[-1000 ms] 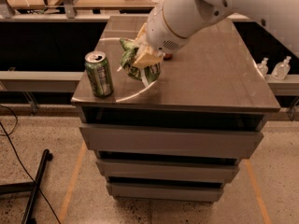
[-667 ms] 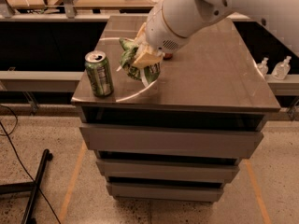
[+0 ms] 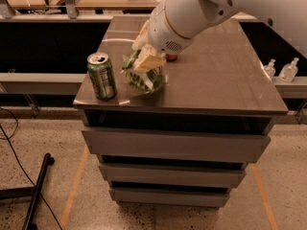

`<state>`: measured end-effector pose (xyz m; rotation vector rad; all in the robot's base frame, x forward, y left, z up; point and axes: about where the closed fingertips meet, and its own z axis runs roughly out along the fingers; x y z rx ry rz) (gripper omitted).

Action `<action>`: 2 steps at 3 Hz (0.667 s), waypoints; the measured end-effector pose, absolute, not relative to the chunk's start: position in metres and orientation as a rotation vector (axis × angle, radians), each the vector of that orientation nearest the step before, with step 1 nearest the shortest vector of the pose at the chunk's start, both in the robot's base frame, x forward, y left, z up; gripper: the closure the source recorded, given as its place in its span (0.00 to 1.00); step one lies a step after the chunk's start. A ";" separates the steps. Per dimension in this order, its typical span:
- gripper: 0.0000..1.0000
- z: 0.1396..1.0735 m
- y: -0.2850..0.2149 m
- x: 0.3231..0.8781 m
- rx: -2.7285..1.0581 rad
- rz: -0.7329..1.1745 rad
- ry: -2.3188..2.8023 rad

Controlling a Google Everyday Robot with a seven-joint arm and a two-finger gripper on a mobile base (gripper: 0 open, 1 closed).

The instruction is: Move green jalapeno chip bag near green can

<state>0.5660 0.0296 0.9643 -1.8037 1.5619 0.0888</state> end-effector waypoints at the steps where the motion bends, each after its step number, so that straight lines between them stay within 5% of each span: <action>1: 0.00 0.966 0.031 0.565 -1.805 0.086 1.558; 2: 0.00 0.966 0.031 0.564 -1.805 0.086 1.558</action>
Offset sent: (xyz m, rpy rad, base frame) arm -0.0008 0.0007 0.0007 -0.0007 -0.0014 0.0014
